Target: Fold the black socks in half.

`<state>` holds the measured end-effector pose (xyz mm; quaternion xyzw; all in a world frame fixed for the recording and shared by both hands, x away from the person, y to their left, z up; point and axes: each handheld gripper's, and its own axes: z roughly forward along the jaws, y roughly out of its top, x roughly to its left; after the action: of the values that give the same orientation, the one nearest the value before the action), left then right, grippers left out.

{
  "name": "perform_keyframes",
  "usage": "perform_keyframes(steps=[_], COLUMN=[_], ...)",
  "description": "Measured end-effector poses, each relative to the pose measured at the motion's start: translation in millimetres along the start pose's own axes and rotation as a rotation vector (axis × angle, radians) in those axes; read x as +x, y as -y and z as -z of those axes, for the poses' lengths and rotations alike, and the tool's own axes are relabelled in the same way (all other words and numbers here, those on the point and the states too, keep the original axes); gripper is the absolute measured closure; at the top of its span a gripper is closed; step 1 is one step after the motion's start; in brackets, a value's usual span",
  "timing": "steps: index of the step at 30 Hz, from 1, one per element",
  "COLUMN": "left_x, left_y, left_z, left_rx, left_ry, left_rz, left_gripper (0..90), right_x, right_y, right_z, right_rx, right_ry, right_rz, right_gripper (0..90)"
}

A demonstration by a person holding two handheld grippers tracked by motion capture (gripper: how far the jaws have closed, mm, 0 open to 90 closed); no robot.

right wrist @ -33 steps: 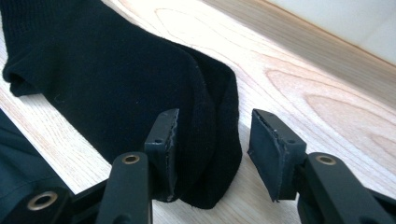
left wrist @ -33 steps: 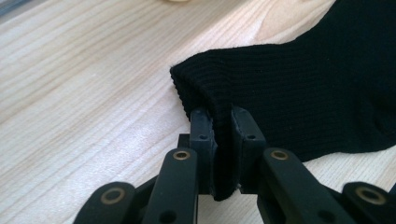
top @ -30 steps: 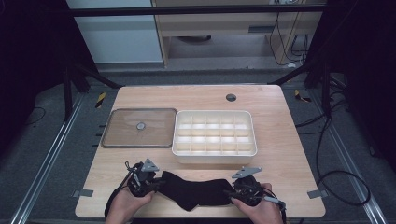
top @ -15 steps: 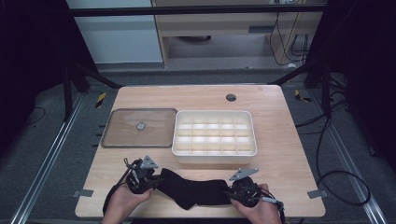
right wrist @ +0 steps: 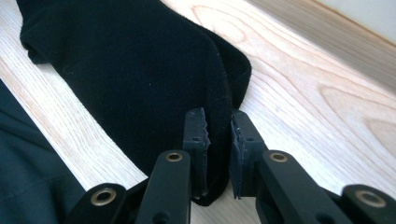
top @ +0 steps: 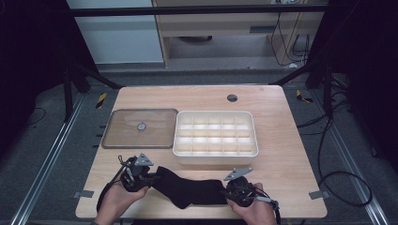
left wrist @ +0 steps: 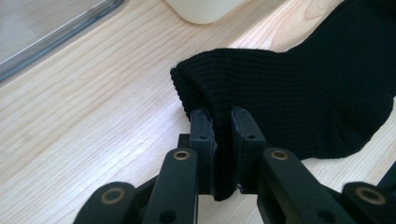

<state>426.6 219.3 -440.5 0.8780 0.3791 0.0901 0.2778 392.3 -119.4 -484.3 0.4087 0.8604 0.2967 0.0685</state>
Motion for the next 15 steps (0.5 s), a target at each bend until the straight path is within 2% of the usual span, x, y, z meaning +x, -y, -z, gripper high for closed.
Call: perform_keyframes(steps=[7,15], left_x=[8.4,8.6], left_y=[1.1,-4.0], left_z=[6.3,17.1], left_rx=[0.007,0.003], left_ry=[-0.009,-0.021], left_rz=[0.003,-0.005], left_gripper=[80.8,80.8], right_x=[5.6,9.4], right_y=[-8.6,-13.8], right_z=[-5.9,-10.2], right_rx=[0.008,0.008], right_ry=[0.008,0.009], right_rz=[0.011,0.015], right_gripper=[80.1,80.1])
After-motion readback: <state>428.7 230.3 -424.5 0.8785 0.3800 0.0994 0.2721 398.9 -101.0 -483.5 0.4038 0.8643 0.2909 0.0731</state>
